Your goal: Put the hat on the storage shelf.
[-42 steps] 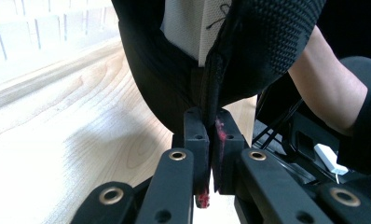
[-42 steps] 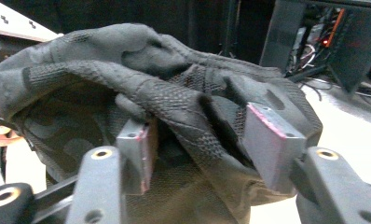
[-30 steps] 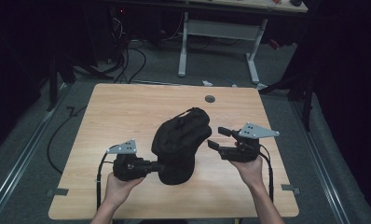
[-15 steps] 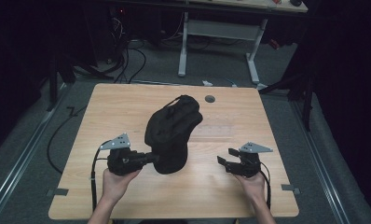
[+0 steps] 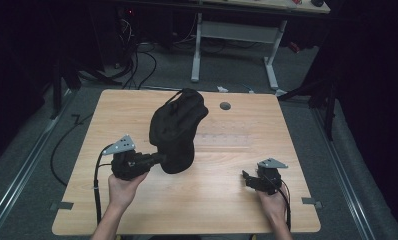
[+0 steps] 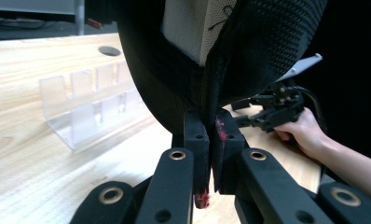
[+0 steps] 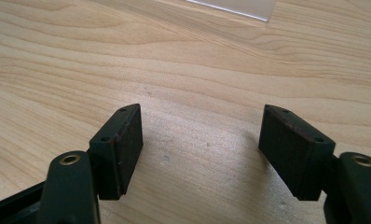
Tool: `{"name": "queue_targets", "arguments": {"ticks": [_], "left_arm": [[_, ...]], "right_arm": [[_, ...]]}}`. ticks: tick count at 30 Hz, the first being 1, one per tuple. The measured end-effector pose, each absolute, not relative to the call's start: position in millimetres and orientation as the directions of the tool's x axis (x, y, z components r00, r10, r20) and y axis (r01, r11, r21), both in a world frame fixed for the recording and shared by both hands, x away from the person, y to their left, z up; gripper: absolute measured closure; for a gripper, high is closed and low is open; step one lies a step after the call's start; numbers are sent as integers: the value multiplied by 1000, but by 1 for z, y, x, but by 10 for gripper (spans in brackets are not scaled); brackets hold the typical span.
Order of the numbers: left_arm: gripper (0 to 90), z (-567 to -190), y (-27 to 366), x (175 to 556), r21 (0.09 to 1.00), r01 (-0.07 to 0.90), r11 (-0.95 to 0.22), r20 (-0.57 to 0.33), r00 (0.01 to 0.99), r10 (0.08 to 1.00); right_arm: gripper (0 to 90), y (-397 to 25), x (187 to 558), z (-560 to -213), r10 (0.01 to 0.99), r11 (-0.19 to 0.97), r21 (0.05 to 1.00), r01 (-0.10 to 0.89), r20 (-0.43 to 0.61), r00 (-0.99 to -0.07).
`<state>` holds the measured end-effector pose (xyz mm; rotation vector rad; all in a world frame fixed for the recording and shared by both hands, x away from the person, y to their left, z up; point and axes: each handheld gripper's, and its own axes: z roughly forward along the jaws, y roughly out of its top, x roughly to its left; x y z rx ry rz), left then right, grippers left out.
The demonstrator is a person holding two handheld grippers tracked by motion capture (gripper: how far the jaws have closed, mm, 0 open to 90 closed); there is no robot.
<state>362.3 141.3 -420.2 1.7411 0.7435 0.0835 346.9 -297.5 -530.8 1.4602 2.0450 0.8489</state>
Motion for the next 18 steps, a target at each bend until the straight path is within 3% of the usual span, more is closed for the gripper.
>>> {"name": "queue_targets", "arguments": {"ticks": [18], "left_arm": [[865,-412,134,389,917,385,-106,-245,751,613]], "right_arm": [[300,-297,347,-531,953,222,721,656,-17,-304]]}}
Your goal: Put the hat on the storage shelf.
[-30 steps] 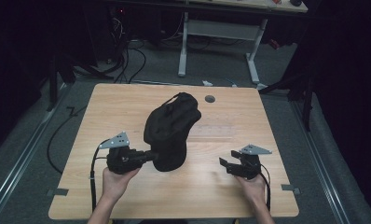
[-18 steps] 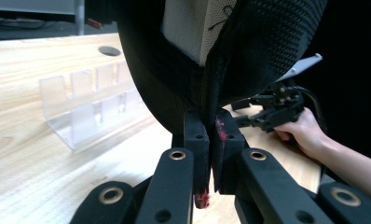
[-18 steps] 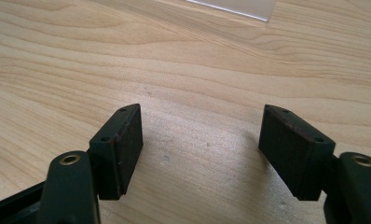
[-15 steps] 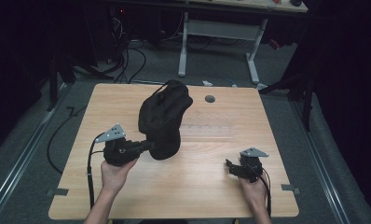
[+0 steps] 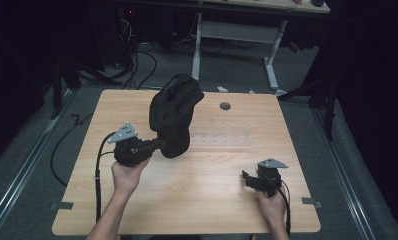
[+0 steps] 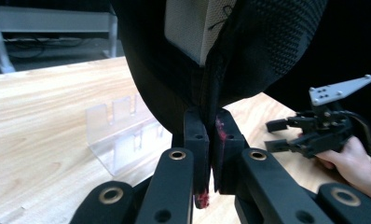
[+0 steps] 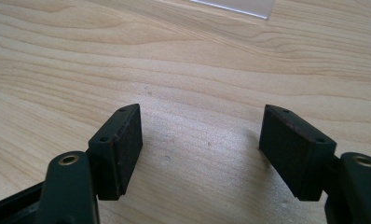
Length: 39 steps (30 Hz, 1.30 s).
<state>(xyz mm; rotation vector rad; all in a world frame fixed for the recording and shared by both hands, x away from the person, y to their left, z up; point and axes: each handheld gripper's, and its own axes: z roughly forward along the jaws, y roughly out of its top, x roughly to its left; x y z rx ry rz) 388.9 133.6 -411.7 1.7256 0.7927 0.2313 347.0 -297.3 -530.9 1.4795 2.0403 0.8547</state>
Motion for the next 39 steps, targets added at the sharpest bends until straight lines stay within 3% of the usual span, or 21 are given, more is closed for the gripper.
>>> {"name": "queue_targets", "arguments": {"ticks": [39], "left_arm": [[863,-419,115,434,919,366,-146,-149,666,731]], "right_arm": [[300,-297,347,-531,953,221,722,656,-17,-303]]}}
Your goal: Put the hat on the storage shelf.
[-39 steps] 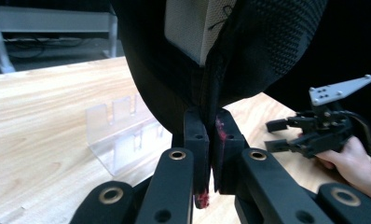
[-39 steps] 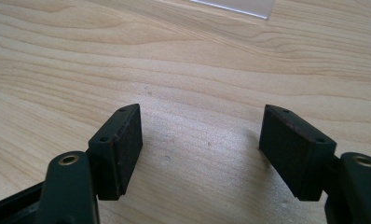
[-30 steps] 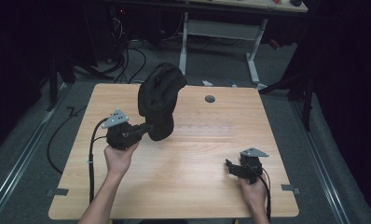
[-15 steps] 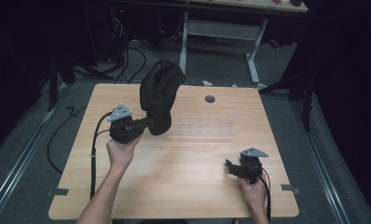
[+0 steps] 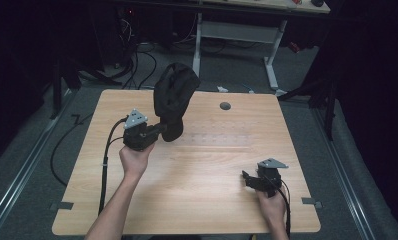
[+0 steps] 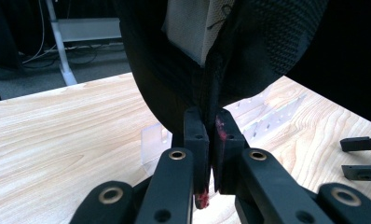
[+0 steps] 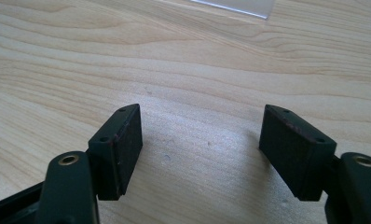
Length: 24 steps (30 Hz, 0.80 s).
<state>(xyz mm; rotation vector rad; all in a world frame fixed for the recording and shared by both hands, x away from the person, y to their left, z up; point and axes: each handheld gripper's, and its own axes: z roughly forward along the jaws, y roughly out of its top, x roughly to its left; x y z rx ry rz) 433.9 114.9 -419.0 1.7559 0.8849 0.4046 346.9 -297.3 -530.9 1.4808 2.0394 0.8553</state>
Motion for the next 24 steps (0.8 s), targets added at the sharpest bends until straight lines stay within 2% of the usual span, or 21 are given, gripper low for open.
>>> {"name": "queue_targets", "arguments": {"ticks": [20,24], "left_arm": [[856,-437,98,438,897,398,-194,-145,678,721],[842,-440,99,436,894,410,-178,-171,682,711]], "right_arm": [[300,-297,347,-531,953,221,722,655,-17,-303],[300,-297,347,-531,953,221,722,656,-17,-303]]}}
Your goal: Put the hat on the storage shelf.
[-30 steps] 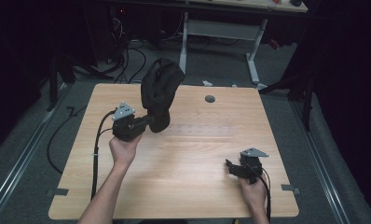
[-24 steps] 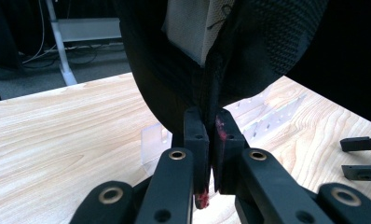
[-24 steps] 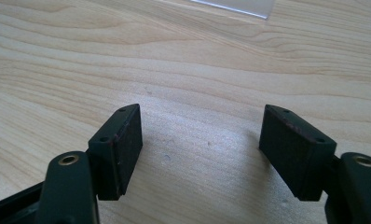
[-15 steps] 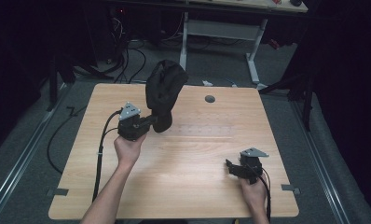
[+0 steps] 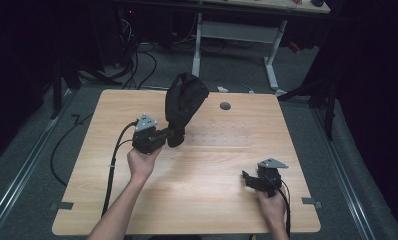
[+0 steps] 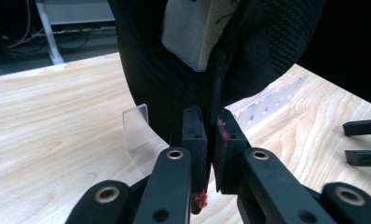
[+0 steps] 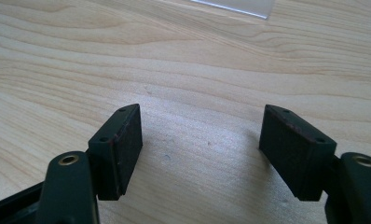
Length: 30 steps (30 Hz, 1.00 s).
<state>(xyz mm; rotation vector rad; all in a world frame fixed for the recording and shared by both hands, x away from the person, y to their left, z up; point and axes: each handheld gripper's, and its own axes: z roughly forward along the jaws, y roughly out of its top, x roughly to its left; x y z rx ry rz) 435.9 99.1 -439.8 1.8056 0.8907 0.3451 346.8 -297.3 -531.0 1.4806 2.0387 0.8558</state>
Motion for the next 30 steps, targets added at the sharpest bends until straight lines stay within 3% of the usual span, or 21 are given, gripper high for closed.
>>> {"name": "queue_targets", "arguments": {"ticks": [10,21,30], "left_arm": [[760,-440,103,432,884,434,-173,-203,690,695],[489,-436,107,429,870,460,-178,-217,682,698],[418,-430,114,424,861,474,-185,-224,680,698]], "right_arm": [[300,-297,347,-531,953,220,722,656,-16,-302],[300,-297,347,-531,953,220,722,656,-16,-302],[300,-297,347,-531,953,220,722,656,-16,-302]]}}
